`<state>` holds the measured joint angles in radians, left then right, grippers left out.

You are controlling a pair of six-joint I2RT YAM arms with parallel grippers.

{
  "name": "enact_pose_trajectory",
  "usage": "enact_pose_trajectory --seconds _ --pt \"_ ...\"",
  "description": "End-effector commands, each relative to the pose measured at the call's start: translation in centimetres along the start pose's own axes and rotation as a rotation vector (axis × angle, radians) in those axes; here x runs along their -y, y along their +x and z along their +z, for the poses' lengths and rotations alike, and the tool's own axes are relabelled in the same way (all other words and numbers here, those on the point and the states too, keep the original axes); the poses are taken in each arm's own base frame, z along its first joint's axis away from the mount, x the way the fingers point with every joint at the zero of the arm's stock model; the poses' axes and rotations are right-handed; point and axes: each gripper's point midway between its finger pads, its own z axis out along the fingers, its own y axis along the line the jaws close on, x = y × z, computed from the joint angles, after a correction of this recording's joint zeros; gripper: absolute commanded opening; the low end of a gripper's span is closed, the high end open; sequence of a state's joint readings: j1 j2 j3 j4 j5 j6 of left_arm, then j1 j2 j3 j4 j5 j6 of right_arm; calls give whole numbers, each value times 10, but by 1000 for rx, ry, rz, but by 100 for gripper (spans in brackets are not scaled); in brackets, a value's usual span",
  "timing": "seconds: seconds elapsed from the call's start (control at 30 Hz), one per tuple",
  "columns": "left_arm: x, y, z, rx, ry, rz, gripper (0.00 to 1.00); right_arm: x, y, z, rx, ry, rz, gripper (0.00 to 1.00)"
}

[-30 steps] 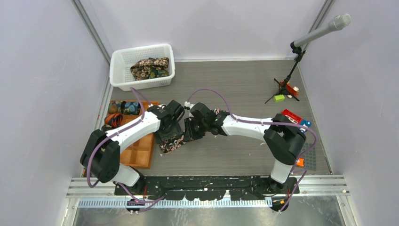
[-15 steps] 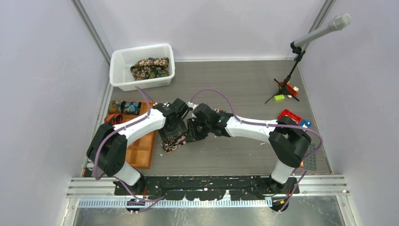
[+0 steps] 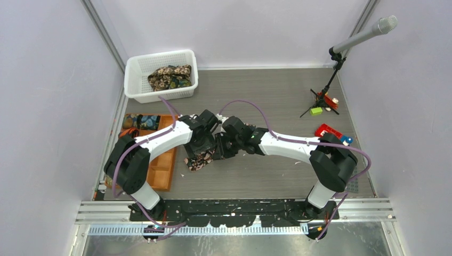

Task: Roll the ties
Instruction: Roll the tie at the center of the board.

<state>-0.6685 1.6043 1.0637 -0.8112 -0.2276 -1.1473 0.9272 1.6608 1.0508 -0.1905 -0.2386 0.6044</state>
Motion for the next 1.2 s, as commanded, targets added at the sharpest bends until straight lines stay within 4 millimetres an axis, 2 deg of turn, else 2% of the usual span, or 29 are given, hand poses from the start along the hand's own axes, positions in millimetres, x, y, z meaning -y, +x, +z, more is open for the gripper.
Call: enact_pose_trajectory --seconds 0.0,0.33,0.47,0.63,0.83,0.97,1.17 --pt "11 -12 -15 49 57 -27 73 -19 -20 -16 74 -53 -14 23" --pt "-3 -23 -44 152 145 -25 80 -37 -27 -18 84 -125 28 24" --pt "-18 -30 -59 208 148 -3 81 -43 -28 -16 79 -145 47 31" --pt "-49 -32 -75 272 128 24 80 -52 -29 -5 48 -161 48 42" --pt "-82 -7 -82 252 210 52 77 -56 -32 14 12 -161 50 44" --pt "-103 9 -79 254 253 35 73 -57 -32 28 -15 -158 48 43" --pt "-116 21 -74 265 321 -13 64 -55 -28 45 -53 -142 46 38"
